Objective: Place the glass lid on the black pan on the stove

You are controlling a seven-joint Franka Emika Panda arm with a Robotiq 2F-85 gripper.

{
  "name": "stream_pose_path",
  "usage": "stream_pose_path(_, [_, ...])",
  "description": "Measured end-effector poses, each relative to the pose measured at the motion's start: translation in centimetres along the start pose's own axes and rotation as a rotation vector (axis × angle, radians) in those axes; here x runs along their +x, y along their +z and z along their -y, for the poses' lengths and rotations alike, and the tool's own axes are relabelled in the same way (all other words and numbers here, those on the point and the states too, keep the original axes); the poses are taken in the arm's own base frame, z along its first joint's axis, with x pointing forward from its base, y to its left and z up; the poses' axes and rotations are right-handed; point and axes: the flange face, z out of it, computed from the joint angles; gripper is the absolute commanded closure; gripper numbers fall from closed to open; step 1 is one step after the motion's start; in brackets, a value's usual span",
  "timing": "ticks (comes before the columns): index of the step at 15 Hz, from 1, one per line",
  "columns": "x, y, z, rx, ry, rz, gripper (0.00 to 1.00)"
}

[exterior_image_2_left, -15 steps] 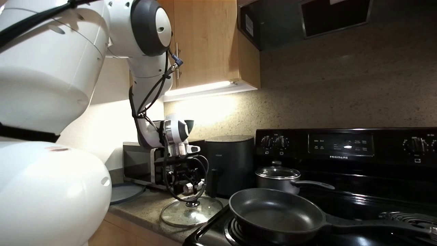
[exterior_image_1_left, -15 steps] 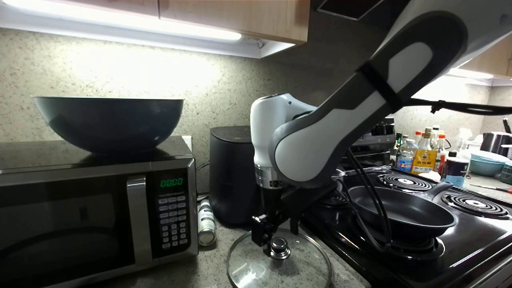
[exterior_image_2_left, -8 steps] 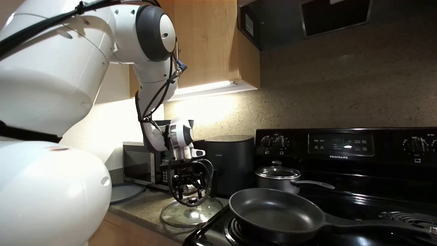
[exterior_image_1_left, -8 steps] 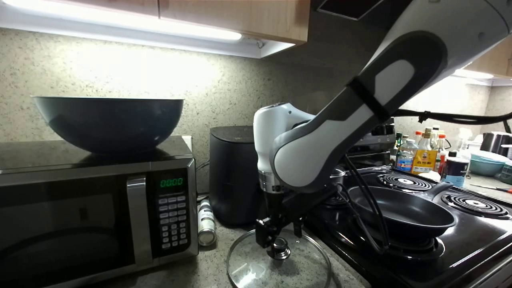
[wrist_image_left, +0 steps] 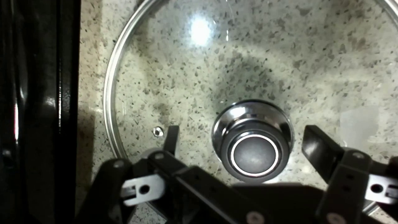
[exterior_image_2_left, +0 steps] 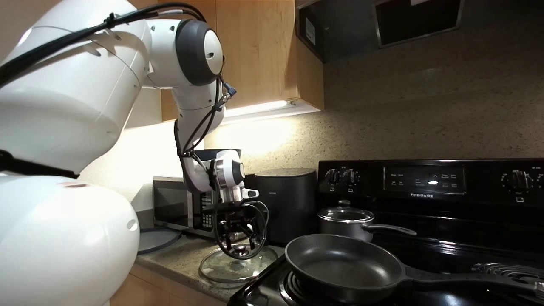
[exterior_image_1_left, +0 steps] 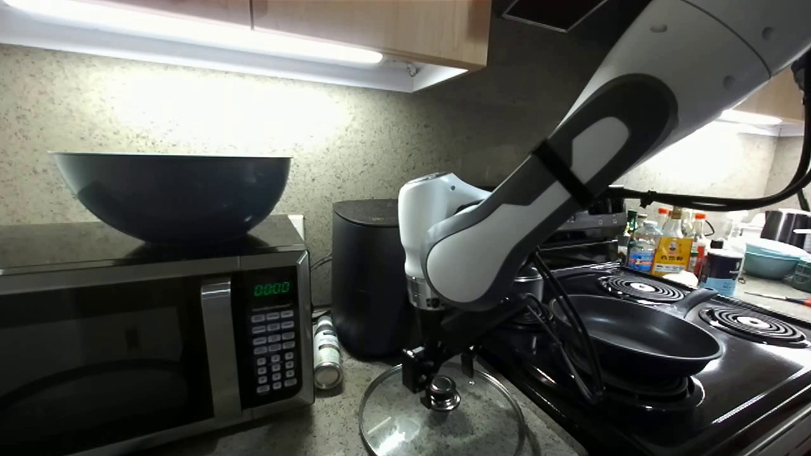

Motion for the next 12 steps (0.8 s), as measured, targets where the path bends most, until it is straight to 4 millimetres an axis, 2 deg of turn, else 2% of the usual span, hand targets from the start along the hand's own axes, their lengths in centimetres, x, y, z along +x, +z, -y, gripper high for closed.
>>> stream_pose_path(6, [0.9,0.7,0.2,0.001,-0.005,-0.004,0.0])
stream_pose_path(7, [1.1,0.8,0.1,0.002,-0.005,-0.005,0.25])
stream_pose_path(8, [1.3,0.9,0.1,0.003,-0.004,-0.007,0.26])
stream_pose_path(12, [1.9,0.4,0.1,0.006,-0.001,-0.022,0.53])
